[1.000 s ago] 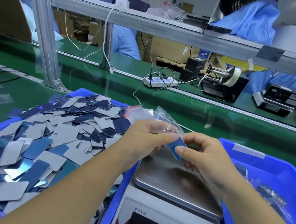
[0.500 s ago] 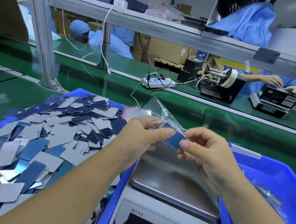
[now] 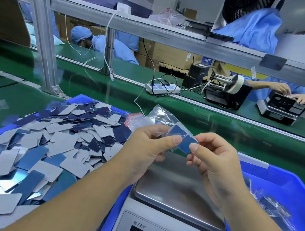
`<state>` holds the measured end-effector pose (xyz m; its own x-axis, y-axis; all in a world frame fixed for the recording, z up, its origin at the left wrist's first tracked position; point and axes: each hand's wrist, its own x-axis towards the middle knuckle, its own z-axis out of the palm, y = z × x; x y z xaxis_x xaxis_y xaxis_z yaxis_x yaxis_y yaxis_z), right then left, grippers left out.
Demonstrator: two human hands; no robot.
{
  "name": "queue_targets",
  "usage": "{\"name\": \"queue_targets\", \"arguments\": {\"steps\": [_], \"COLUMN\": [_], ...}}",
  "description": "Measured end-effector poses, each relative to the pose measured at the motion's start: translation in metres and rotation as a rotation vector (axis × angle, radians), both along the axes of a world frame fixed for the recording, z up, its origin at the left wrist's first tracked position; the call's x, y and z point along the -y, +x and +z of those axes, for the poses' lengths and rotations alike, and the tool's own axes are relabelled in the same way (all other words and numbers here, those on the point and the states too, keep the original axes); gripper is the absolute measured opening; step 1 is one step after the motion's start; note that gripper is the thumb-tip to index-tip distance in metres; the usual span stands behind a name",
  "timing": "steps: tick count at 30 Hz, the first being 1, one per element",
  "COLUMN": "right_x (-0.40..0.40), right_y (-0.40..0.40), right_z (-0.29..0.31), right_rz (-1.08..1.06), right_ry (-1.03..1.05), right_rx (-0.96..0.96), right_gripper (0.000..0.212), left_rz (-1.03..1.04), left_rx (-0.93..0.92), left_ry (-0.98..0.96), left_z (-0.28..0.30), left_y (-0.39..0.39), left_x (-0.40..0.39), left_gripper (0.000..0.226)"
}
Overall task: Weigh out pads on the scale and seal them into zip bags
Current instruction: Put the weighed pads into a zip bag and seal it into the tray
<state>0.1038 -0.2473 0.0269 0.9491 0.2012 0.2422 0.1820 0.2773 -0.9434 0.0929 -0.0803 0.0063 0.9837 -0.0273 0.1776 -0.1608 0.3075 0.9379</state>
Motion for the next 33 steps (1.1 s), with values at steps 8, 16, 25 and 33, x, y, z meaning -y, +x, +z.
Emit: {"name": "queue_targets", "arguments": {"steps": [8,16,25,33], "right_x": [0.000,-0.002,0.003,0.009], "right_y": [-0.001,0.000,-0.002,-0.001], "right_z": [0.000,-0.003,0.006,0.012], "right_rz": [-0.013,0.055,0.093,0.119], "right_ry": [0.003,-0.022,-0.103,-0.119], "right_rx": [-0.017,-0.070,0.018,0.120], "right_gripper": [0.019,0.016,0.023,0.037], "left_rz": [-0.045,-0.035,-0.021,-0.147], "left_rx": [0.038,0.096,0.080,0.044], "left_ry": [0.036,0.089,0.042,-0.061], "left_z": [0.003,0.002,0.003,0.002], "left_y": [-0.005,-0.010,-0.012,-0.014], "left_x": [0.002,0.006,0.007,0.008], "left_gripper": [0.019,0.022,0.010,0.013]}}
